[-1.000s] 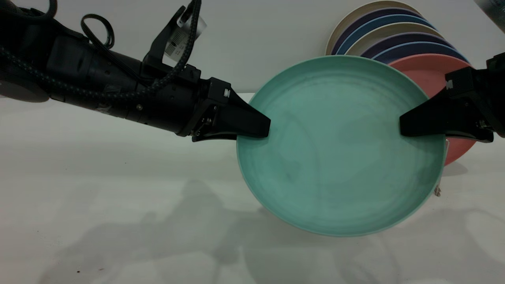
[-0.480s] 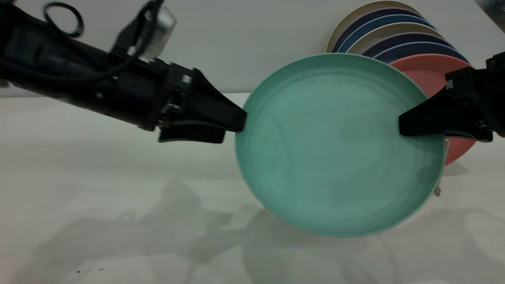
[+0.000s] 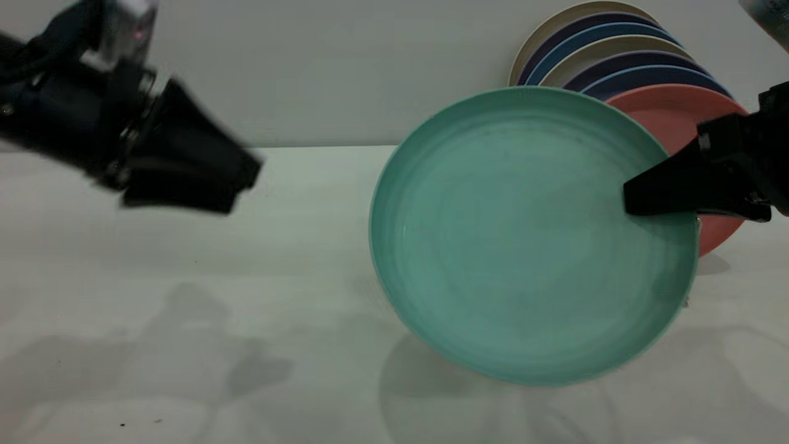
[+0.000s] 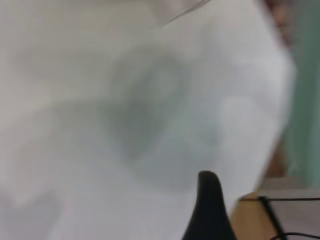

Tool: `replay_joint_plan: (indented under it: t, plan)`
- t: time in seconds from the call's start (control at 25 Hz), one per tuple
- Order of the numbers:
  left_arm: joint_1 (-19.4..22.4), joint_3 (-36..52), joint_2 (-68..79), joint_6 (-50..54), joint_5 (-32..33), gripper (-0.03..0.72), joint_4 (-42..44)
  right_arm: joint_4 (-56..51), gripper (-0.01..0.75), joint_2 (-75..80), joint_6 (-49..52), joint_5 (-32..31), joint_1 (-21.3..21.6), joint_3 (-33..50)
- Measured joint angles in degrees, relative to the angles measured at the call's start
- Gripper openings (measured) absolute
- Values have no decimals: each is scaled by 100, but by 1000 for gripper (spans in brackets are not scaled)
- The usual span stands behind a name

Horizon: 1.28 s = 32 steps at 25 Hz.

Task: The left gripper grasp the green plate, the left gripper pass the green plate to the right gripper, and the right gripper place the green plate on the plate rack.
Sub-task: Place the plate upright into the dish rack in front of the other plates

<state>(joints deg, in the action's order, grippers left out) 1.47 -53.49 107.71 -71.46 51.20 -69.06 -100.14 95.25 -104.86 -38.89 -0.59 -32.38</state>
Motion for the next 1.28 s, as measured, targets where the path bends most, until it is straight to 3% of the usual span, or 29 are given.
replay_joint_plan:
  t: [0.32,0.6,0.84,1.28]
  plan:
    - [297,0,0,1522,-1036,591,1165,1985,38,0,-423,202,0,-448]
    - [297,0,0,1576,-1127,591,1238,3996,38,-501,-300,487,0,-1140]
    - [297,0,0,1576,-1212,591,1256,4923,38,-1070,-70,664,0,-1547]
    - [297,0,0,1618,-1472,591,1261,6672,37,-1137,971,150,0,-2089]
